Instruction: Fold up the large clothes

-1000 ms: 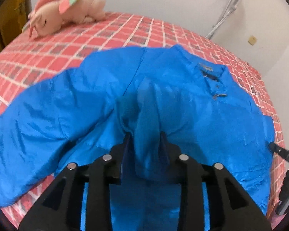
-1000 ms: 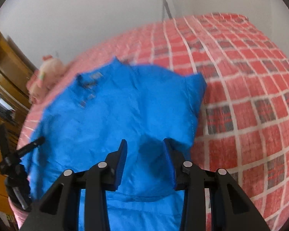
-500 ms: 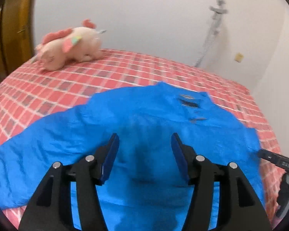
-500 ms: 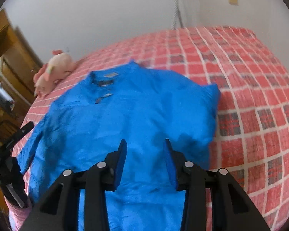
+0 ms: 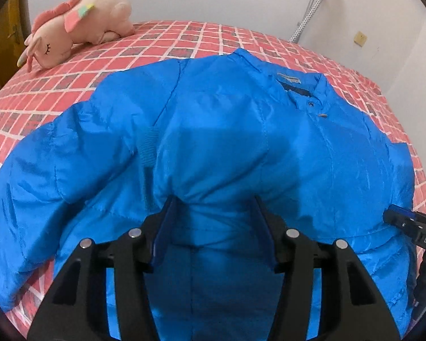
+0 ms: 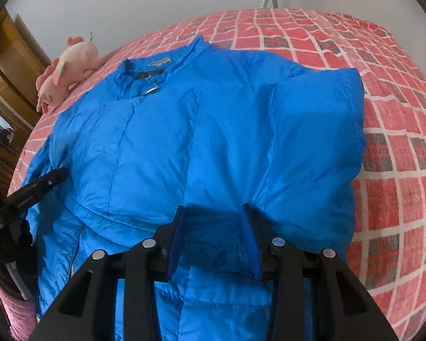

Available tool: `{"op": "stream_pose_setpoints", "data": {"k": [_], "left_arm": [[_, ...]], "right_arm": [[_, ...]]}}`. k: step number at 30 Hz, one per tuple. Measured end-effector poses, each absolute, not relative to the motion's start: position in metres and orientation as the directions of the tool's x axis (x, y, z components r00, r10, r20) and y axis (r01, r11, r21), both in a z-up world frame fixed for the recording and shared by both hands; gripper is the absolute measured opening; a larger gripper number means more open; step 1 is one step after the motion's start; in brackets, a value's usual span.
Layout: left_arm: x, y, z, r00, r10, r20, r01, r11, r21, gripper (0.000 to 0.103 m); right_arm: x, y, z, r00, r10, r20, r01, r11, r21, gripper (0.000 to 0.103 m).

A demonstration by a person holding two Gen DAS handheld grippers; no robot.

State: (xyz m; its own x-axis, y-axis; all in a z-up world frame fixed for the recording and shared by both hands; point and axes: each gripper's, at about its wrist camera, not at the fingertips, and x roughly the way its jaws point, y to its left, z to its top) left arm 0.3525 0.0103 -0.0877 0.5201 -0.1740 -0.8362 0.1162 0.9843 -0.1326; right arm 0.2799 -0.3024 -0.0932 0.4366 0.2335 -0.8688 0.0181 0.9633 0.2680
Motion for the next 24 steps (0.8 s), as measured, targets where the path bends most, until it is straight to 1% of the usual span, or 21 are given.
{"op": "stream_pose_setpoints", "data": {"k": [3, 7, 10, 12, 14, 18, 21, 22, 23, 24], "left_arm": [[0.344, 0.007, -0.078, 0.551, -0.152, -0.821, 0.103, 0.988, -0.113, 0.054], [0.333, -0.002, -0.061, 0.622, -0.164, -0.766, 0.14, 0.985, -0.096, 0.057], [0.339, -0.007, -0.069, 0.59, -0.164, -0.791, 0.149, 0.985, -0.093, 0.057], [0.351, -0.005, -0.084, 0.538, -0.17, -0.826, 0.143, 0.984, -0.109, 0.057], [0.356, -0.003, -0.088, 0.522, -0.185, -0.833, 0.154, 0.981, -0.121, 0.058], [0.355, -0.004, -0.088, 0.523, -0.181, -0.833, 0.151, 0.981, -0.119, 0.057], [0.349, 0.001, -0.078, 0.521, -0.175, -0.835, 0.129, 0.984, -0.126, 0.057], [0.344, 0.006, -0.069, 0.529, -0.191, -0.827, 0.13, 0.981, -0.143, 0.059], [0.339, 0.012, -0.064, 0.539, -0.199, -0.819, 0.131, 0.98, -0.152, 0.064], [0.331, 0.021, -0.054, 0.554, -0.192, -0.81, 0.121, 0.981, -0.149, 0.067]], "right_arm": [[0.275, -0.302, -0.081, 0.457, 0.229, -0.86, 0.022, 0.963, 0.268, 0.041], [0.266, -0.292, -0.057, 0.519, 0.205, -0.83, -0.019, 0.973, 0.228, 0.042], [0.269, -0.29, -0.063, 0.492, 0.2, -0.848, -0.016, 0.975, 0.221, 0.042], [0.276, -0.292, -0.081, 0.44, 0.206, -0.874, 0.009, 0.972, 0.234, 0.043], [0.28, -0.293, -0.09, 0.441, 0.214, -0.872, 0.003, 0.971, 0.239, 0.043], [0.281, -0.294, -0.089, 0.443, 0.223, -0.869, 0.005, 0.968, 0.251, 0.043], [0.276, -0.299, -0.079, 0.45, 0.259, -0.855, 0.009, 0.956, 0.294, 0.045], [0.272, -0.298, -0.068, 0.467, 0.283, -0.837, -0.009, 0.949, 0.316, 0.045], [0.267, -0.298, -0.059, 0.485, 0.287, -0.826, -0.023, 0.948, 0.316, 0.048], [0.261, -0.296, -0.047, 0.509, 0.272, -0.817, -0.036, 0.955, 0.296, 0.055]]}}
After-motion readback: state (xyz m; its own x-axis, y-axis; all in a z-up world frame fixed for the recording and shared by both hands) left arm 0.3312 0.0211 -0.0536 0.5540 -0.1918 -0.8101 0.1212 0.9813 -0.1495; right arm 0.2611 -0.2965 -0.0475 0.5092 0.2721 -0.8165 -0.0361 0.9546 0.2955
